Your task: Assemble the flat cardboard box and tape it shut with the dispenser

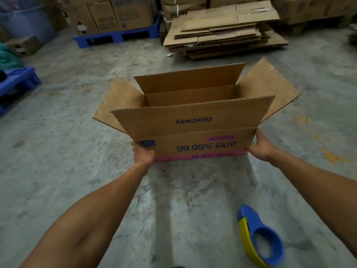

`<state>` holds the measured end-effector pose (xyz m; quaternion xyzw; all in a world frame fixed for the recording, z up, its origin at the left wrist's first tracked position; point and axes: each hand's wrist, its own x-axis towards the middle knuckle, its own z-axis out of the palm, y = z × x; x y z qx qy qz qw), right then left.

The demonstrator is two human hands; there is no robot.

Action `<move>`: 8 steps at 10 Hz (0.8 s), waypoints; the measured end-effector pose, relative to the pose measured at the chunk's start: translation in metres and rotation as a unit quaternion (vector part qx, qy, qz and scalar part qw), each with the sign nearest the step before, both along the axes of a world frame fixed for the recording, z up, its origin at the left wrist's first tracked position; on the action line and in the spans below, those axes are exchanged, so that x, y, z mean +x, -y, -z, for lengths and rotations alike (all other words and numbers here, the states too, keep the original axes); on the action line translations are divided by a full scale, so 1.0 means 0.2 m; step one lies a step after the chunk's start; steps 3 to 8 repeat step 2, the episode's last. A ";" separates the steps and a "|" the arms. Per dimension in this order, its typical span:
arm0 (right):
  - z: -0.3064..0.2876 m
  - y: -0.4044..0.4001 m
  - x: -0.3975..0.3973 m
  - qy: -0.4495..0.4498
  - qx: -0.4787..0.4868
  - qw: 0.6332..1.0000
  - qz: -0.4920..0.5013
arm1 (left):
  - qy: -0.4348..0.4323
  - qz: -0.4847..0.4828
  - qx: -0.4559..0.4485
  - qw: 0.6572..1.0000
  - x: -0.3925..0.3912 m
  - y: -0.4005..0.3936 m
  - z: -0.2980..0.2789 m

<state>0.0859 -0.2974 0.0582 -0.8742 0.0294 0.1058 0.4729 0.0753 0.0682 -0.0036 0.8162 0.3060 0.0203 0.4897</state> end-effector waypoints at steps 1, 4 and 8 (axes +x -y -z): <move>-0.01 -0.02 0.07 -0.021 -0.108 0.992 -0.059 | -0.045 -0.032 -0.007 0.998 0.05 0.00 -0.02; 0.14 -0.01 0.19 -0.064 -0.212 0.969 -0.106 | -0.053 0.001 -0.008 0.999 0.05 0.05 -0.05; 0.14 -0.01 0.19 -0.064 -0.212 0.969 -0.106 | -0.053 0.001 -0.008 0.999 0.05 0.05 -0.05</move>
